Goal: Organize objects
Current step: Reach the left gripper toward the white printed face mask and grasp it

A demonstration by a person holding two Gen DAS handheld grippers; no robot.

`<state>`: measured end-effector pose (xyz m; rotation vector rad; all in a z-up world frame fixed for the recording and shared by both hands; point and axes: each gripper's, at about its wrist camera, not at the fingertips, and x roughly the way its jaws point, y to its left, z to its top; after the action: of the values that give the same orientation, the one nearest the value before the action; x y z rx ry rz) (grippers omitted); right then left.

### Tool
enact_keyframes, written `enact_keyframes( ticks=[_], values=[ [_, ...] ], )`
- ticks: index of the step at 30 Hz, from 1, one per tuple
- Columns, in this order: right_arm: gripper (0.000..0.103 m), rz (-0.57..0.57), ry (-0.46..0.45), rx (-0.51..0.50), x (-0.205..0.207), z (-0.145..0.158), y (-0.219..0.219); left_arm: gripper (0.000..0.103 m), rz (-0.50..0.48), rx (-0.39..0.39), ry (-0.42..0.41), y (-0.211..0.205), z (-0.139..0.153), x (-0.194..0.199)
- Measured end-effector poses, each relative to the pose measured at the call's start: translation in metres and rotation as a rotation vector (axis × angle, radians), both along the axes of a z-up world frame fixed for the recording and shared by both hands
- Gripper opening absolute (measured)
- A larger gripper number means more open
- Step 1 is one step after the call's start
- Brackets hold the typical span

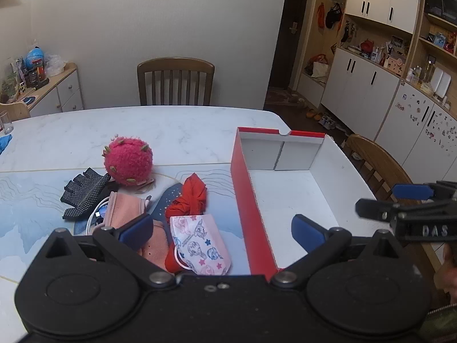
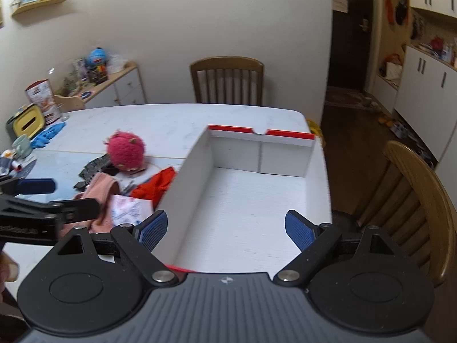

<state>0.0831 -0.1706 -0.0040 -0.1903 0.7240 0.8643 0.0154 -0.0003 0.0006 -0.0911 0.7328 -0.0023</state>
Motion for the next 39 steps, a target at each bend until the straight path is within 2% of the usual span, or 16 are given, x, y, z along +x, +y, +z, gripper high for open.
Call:
enact_keyframes(
  ticks=[8, 15, 20, 26, 28, 29, 30, 31, 35, 37, 39],
  values=[
    [0.090, -0.145, -0.004, -0.058, 0.050, -0.011, -0.015, 0.102, 0.022, -0.003, 0.020, 0.004, -0.003, 0.008],
    [0.090, -0.203, 0.016, -0.107, 0.080, -0.030, -0.023, 0.102, 0.070, -0.017, 0.040, 0.014, -0.007, 0.009],
    [0.082, -0.216, 0.036, -0.146, 0.096, -0.046, -0.023, 0.102, 0.094, -0.025, 0.045, 0.021, -0.010, 0.009],
    [0.062, -0.182, 0.088, -0.183, 0.106, -0.065, -0.016, 0.102, 0.124, -0.005, 0.043, 0.029, -0.015, 0.005],
    [0.051, -0.163, 0.102, -0.192, 0.108, -0.069, -0.014, 0.102, 0.145, -0.007, 0.053, 0.035, -0.018, 0.004],
    [0.049, -0.157, 0.108, -0.196, 0.109, -0.071, -0.013, 0.102, 0.148, -0.009, 0.057, 0.038, -0.020, 0.003],
    [0.042, -0.151, 0.114, -0.202, 0.109, -0.074, -0.013, 0.102, 0.146, -0.010, 0.062, 0.039, -0.021, 0.002],
    [0.036, -0.143, 0.119, -0.209, 0.110, -0.076, -0.010, 0.102, 0.140, -0.010, 0.067, 0.040, -0.023, 0.003],
    [0.026, -0.126, 0.131, -0.230, 0.110, -0.085, -0.008, 0.102, 0.084, 0.010, 0.085, 0.034, -0.035, 0.008],
    [0.015, -0.120, 0.137, -0.242, 0.110, -0.087, -0.007, 0.102, 0.049, 0.021, 0.096, 0.030, -0.043, 0.013],
    [0.011, -0.115, 0.138, -0.250, 0.109, -0.089, -0.005, 0.102, 0.027, 0.034, 0.110, 0.027, -0.054, 0.019]
  ],
)
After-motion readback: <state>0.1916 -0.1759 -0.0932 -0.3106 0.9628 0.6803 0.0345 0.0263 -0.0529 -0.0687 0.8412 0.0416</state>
